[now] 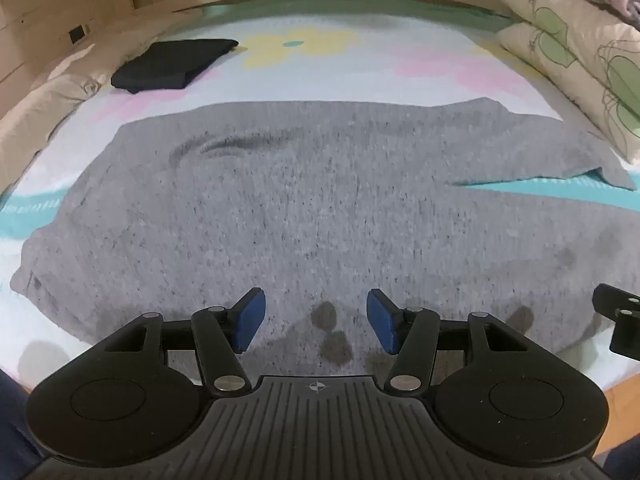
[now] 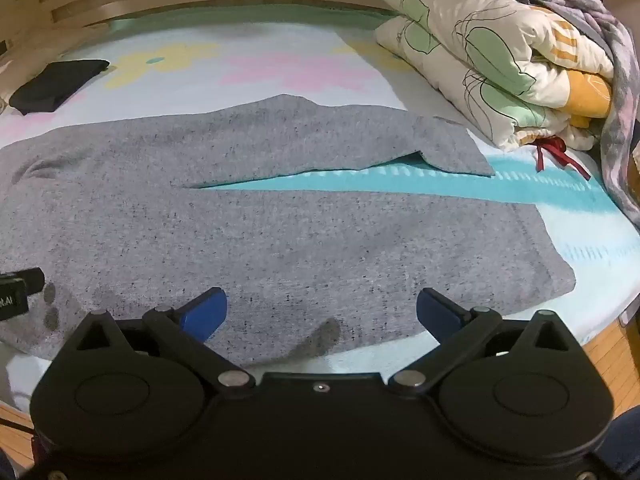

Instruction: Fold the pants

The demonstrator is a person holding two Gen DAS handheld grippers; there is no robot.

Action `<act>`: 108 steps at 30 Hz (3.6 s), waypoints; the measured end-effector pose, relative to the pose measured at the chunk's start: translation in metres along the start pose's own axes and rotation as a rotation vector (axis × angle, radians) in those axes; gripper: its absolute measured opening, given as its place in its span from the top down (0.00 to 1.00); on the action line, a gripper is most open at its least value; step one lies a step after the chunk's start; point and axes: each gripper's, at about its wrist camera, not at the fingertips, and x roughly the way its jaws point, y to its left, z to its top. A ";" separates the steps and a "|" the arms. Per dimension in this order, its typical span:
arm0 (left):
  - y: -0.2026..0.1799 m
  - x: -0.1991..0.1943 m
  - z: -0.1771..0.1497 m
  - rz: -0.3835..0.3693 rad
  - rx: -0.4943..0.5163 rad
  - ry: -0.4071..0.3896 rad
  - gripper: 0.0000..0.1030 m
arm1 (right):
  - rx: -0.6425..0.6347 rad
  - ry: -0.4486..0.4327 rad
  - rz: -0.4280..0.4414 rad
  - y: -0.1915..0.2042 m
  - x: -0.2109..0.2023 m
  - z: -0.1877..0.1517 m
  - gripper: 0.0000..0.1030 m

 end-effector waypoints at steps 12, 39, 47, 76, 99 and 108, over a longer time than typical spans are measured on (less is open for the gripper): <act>-0.003 0.007 0.002 -0.015 -0.003 0.033 0.47 | -0.005 0.001 -0.005 0.007 0.006 0.001 0.02; -0.004 0.008 0.001 -0.063 -0.034 0.058 0.57 | -0.011 -0.006 0.010 0.007 0.004 0.002 0.02; -0.004 0.008 -0.001 -0.050 -0.047 0.066 0.68 | -0.010 -0.005 0.010 0.008 0.004 0.002 0.02; -0.010 0.007 0.000 -0.029 0.065 0.045 0.70 | -0.016 -0.009 0.011 0.008 0.003 0.001 0.02; -0.006 0.015 0.002 -0.068 0.020 0.118 0.70 | 0.010 0.021 -0.003 0.000 0.005 0.005 0.02; -0.046 0.007 0.011 -0.100 0.157 0.062 0.70 | 0.228 0.134 -0.038 -0.067 0.016 0.017 0.04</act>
